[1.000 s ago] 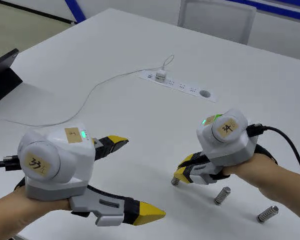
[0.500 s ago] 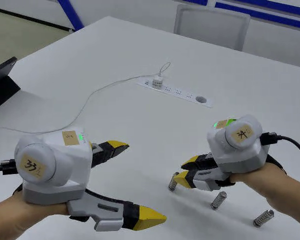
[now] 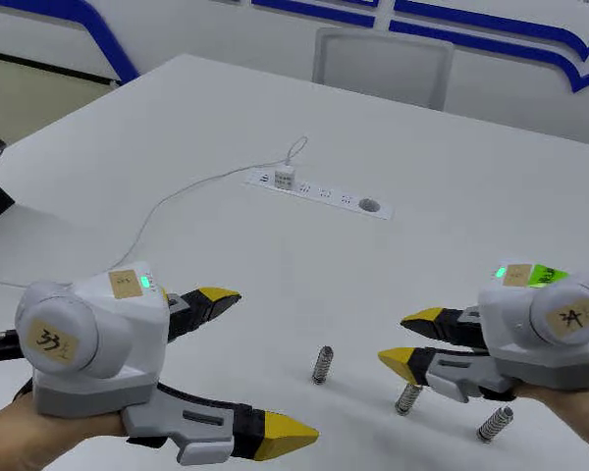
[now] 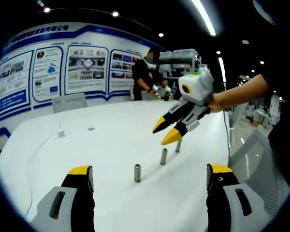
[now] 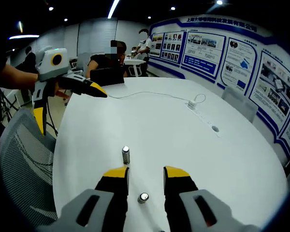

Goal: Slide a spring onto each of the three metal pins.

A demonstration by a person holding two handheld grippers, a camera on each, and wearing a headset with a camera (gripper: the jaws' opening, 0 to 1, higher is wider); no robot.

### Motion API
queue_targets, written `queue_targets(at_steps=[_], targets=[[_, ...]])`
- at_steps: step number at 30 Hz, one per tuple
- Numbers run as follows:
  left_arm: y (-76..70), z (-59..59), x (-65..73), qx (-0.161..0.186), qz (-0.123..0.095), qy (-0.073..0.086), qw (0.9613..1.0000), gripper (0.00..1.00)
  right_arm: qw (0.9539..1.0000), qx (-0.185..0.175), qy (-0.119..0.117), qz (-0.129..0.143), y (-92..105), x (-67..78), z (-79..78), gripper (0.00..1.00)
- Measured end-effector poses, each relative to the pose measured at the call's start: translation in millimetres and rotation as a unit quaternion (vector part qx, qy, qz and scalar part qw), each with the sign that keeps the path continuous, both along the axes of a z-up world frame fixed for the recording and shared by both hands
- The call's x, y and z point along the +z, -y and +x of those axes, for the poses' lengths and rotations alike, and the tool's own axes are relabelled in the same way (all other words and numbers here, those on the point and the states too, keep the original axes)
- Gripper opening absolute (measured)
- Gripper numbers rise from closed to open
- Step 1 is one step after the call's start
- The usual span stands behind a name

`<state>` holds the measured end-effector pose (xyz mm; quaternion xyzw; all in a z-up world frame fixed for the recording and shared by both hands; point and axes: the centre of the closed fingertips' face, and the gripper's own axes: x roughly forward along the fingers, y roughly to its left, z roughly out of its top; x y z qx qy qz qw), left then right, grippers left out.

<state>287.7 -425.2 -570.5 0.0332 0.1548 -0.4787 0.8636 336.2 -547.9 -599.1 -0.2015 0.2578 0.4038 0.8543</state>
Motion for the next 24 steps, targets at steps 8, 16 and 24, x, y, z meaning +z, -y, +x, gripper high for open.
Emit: queue_targets(at_steps=[8,16,24], targets=[[-4.2,2.9,5.7,0.013,-0.003,0.002,0.9999,1.00,0.9933,-0.099,-0.011,0.058,60.7,-0.2,-20.6,0.33],[0.9,4.1,11.5,0.017,-0.002,0.007,0.9998,1.00,0.9829,-0.160,0.013,0.090,100.8,6.5,-37.2,0.42],[2.5,3.9,17.4,0.029,-0.008,0.013,0.9995,1.00,0.9714,-0.202,0.044,0.117,129.7,10.9,-53.3,0.49]])
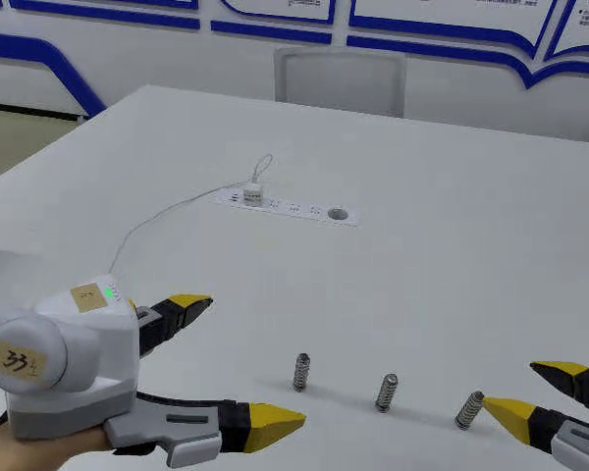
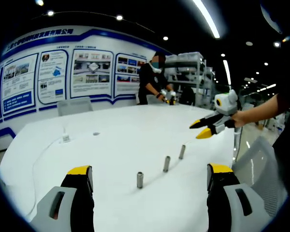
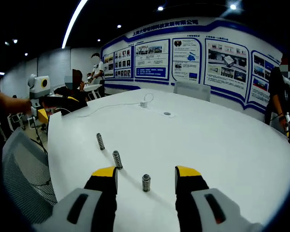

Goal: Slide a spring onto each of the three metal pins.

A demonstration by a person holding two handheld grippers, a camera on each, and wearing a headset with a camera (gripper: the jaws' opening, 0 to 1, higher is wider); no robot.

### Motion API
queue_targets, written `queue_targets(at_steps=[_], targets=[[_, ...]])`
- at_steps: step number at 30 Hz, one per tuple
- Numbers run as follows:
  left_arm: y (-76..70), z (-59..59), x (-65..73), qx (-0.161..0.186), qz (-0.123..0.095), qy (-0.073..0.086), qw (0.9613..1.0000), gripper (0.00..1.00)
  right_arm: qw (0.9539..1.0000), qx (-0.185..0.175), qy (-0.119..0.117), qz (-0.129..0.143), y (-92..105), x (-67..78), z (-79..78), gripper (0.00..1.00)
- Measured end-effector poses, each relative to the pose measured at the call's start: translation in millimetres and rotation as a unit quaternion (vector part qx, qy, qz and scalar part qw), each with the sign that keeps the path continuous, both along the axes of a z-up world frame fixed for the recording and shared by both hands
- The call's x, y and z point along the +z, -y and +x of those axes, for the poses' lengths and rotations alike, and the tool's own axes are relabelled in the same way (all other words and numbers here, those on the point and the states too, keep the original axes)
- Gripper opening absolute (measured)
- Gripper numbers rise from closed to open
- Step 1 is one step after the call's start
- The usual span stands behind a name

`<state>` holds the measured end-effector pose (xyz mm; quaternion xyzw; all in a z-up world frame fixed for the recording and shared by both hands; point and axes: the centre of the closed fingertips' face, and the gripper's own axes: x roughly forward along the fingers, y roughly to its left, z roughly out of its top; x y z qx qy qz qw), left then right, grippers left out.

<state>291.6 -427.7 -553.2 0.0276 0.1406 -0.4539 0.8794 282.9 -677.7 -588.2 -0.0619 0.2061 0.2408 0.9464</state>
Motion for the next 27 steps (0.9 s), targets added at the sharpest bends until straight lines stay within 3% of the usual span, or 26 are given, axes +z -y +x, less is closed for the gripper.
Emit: queue_targets(at_steps=[3,7,12,13,14,17,25,27], targets=[[-2.2,-0.6,-0.6,0.007,0.001,0.001,1.0000,1.00,0.9992,-0.023,0.023,0.025,3.2,8.9,-6.4,0.55],[-11.6,1.4,-4.0,0.025,0.009,0.002,0.9996,1.00,0.9987,-0.032,0.035,0.020,14.2,14.0,-16.8,0.63],[-20.6,1.9,-2.8,0.052,-0.005,0.005,0.9986,1.00,0.9967,-0.062,0.043,0.028,23.8,15.1,-27.0,0.69],[-20.6,2.5,0.4,0.060,-0.017,0.010,0.9980,1.00,0.9962,-0.069,0.043,0.032,24.4,15.1,-28.5,0.71],[-20.7,3.7,5.6,0.073,-0.046,0.013,0.9962,1.00,0.9946,-0.078,0.050,0.048,23.1,17.2,-29.9,0.73],[-23.0,1.7,5.6,0.093,-0.069,0.012,0.9932,1.00,0.9936,-0.082,0.060,0.050,19.1,17.2,-34.3,0.78],[-21.5,-11.2,-8.8,0.097,-0.045,0.013,0.9942,1.00,0.9892,-0.104,0.077,0.069,15.6,16.1,-42.6,0.83],[-26.1,-10.4,-13.8,0.113,-0.030,0.020,0.9930,1.00,0.9878,-0.112,0.077,0.076,16.8,14.3,-44.2,0.84]])
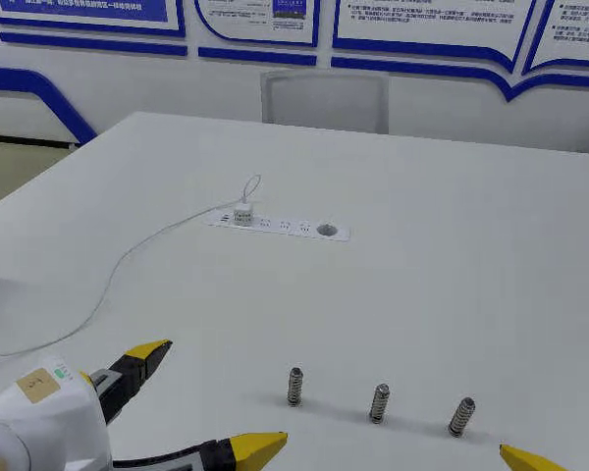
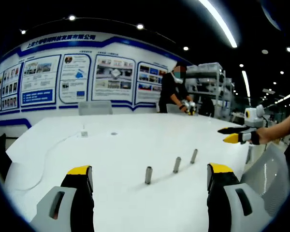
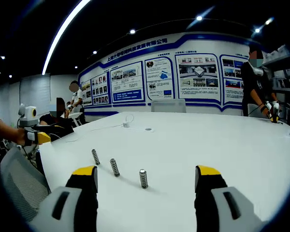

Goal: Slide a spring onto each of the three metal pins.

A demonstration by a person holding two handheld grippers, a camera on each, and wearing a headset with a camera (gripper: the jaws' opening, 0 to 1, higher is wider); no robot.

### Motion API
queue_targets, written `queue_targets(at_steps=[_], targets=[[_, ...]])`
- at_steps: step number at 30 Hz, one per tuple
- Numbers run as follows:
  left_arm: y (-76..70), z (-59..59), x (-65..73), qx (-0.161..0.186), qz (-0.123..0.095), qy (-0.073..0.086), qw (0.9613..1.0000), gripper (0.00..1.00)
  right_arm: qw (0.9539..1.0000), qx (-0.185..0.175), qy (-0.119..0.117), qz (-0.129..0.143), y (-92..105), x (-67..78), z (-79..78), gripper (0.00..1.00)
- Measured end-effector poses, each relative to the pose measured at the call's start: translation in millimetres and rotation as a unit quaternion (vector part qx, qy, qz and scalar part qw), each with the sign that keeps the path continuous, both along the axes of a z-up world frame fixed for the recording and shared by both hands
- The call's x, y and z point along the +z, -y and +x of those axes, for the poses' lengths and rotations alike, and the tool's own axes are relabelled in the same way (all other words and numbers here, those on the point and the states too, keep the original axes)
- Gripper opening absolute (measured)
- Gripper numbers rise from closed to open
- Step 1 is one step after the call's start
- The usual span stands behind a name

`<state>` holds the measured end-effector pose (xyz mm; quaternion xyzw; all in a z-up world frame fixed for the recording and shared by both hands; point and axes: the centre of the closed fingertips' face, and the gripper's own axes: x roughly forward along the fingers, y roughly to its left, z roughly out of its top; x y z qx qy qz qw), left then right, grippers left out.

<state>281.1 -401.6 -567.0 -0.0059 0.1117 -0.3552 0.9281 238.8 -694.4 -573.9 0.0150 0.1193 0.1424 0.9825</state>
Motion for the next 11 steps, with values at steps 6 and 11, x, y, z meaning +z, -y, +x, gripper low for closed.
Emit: queue_targets(at_steps=[6,11], targets=[[-3.8,0.5,-2.1,0.015,-0.003,0.000,0.9999,1.00,1.0000,-0.005,-0.001,0.007,-1.5,-4.5,-2.8,0.84],[-5.9,0.7,-1.5,0.022,0.005,0.004,0.9998,1.00,0.9999,-0.007,-0.001,0.012,0.0,-5.4,-0.2,0.84]])
